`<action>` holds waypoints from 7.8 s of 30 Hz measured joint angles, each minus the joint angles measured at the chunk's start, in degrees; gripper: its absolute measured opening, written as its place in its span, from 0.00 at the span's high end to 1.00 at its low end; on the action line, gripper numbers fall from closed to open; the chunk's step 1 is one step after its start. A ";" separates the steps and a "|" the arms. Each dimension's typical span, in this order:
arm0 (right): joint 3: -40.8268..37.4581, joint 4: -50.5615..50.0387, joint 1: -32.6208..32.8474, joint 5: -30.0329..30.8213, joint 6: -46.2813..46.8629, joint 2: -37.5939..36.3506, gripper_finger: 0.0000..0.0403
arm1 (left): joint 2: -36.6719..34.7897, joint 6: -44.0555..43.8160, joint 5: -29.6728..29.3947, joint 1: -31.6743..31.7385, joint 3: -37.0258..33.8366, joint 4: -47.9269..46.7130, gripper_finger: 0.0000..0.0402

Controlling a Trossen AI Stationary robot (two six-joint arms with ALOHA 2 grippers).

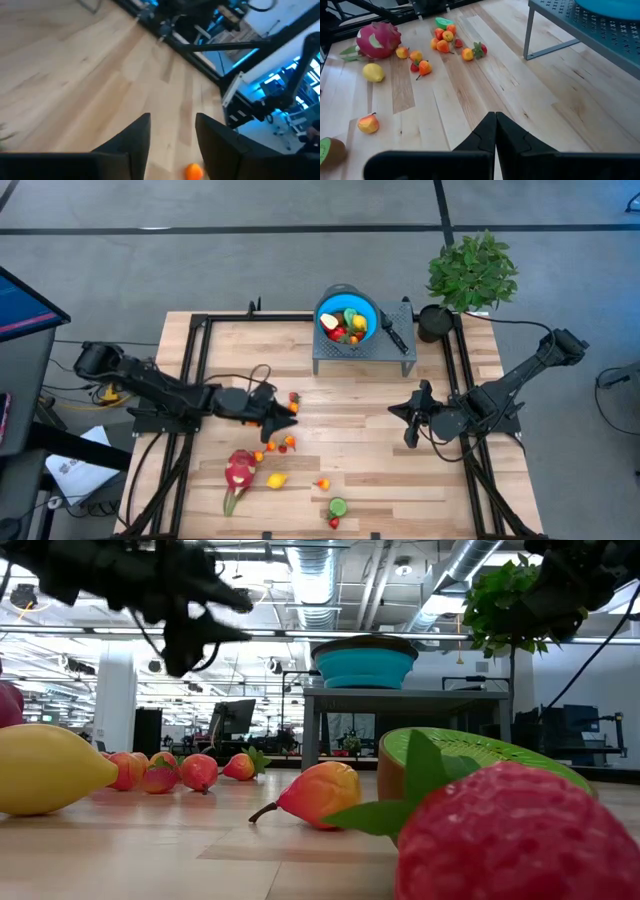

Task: Pick & Place Fruit
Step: Put the yellow pear into the strainer bowl

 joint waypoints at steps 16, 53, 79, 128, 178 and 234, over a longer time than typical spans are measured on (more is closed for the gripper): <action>0.00 -0.87 0.02 -3.03 -1.71 0.00 1.00 | 10.65 7.84 -17.31 -3.58 8.05 -19.02 0.76; 0.00 -5.48 0.00 -3.02 -1.55 0.00 1.00 | 10.58 1.71 -16.45 2.78 1.22 -19.31 0.22; 0.00 -7.17 -0.02 -2.88 -1.55 -0.02 1.00 | 29.51 9.06 -17.89 3.09 2.24 0.94 0.28; 0.00 -8.02 0.00 -2.97 2.99 -0.02 1.00 | 29.40 8.89 -15.93 3.04 2.28 1.55 0.65; 0.00 -11.23 0.00 -2.99 1.47 -0.02 1.00 | 29.40 14.96 -13.87 3.03 6.26 31.06 0.65; 0.00 -12.68 -6.22 -2.89 -1.12 0.00 1.00 | 26.10 44.85 -6.16 31.86 28.99 18.93 0.57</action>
